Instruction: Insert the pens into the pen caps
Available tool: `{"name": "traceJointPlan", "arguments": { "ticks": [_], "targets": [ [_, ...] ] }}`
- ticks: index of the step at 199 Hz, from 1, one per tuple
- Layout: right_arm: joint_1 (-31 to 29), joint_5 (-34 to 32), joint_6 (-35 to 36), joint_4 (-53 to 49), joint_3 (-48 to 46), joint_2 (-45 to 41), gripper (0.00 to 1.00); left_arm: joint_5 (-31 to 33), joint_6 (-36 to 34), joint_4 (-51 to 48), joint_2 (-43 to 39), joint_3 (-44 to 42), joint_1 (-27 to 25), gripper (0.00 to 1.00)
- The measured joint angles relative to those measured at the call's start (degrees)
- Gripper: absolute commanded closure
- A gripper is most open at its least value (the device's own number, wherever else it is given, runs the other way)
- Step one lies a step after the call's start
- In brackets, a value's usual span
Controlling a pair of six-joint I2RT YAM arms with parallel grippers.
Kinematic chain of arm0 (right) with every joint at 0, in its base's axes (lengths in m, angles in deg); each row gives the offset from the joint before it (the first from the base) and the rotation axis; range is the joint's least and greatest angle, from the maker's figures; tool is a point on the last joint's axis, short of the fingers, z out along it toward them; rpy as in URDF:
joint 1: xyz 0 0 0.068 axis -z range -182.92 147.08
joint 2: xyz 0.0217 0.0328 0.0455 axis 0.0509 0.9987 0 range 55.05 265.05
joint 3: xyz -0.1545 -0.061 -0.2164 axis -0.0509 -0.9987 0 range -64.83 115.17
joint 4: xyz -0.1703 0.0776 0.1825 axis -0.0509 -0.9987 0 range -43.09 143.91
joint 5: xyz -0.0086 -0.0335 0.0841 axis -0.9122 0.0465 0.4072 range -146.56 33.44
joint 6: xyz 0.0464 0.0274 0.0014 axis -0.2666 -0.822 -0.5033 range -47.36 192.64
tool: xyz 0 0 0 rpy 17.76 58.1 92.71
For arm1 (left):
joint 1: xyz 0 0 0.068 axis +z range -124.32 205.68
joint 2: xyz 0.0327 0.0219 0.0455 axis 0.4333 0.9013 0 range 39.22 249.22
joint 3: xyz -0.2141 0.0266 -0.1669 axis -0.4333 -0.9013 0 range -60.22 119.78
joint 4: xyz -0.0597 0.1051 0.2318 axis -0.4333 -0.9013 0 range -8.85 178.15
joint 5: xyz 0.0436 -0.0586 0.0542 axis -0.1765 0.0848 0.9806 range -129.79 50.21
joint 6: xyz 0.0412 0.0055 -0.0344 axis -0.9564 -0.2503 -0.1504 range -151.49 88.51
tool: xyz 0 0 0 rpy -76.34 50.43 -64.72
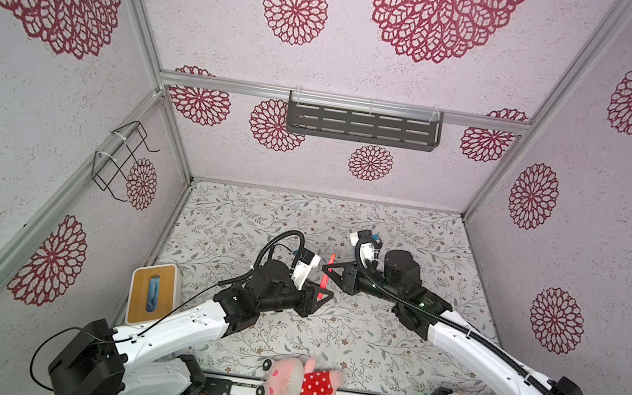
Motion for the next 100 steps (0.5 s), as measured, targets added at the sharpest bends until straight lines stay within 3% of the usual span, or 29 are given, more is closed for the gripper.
{"name": "traceJointPlan", "arguments": {
  "ticks": [73,100],
  "targets": [
    [-0.4,0.2,-0.1,0.5,0.0,0.0,0.91,0.3,0.0,0.0,0.0,0.0,0.0,0.71],
    [-0.6,0.1,-0.1,1.0,-0.3,0.0,0.91,1.0,-0.1,-0.1,0.1,0.1,0.0,0.85]
  ]
}}
